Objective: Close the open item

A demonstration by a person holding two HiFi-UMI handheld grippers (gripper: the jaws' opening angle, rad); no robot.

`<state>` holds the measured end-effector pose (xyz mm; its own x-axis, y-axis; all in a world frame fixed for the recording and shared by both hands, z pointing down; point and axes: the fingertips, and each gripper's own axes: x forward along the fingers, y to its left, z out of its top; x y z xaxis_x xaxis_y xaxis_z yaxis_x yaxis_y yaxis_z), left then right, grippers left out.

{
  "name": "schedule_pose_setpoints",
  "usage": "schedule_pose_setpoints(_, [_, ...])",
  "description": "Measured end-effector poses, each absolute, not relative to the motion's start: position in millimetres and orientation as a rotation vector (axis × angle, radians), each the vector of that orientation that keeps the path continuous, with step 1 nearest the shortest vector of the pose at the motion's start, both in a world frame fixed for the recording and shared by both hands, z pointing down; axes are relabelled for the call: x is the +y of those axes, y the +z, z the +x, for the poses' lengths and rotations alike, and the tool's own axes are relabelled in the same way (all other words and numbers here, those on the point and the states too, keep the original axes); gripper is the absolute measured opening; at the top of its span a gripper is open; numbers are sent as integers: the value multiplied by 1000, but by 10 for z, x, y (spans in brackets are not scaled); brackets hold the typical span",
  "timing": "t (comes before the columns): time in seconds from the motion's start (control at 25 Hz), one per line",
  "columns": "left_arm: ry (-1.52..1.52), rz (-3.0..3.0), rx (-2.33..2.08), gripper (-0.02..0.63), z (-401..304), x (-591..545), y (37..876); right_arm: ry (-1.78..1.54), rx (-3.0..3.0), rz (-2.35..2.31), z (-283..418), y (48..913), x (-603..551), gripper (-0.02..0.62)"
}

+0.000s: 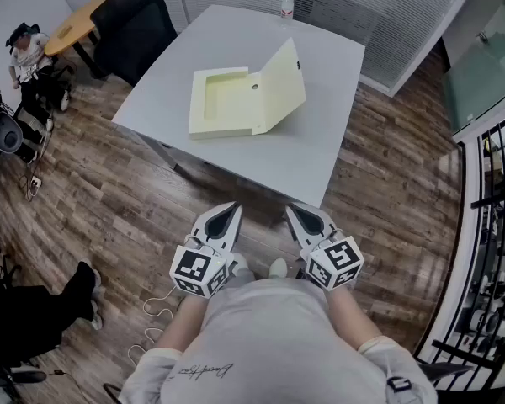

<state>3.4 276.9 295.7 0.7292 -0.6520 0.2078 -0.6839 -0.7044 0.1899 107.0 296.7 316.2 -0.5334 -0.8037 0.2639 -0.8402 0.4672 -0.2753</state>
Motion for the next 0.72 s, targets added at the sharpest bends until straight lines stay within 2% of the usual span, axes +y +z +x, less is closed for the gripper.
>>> schedule_pose_setpoints(0.72, [138, 2730, -1007, 9, -276, 2502, 2873, 591, -2601, 1568, 805, 3061, 2692, 12])
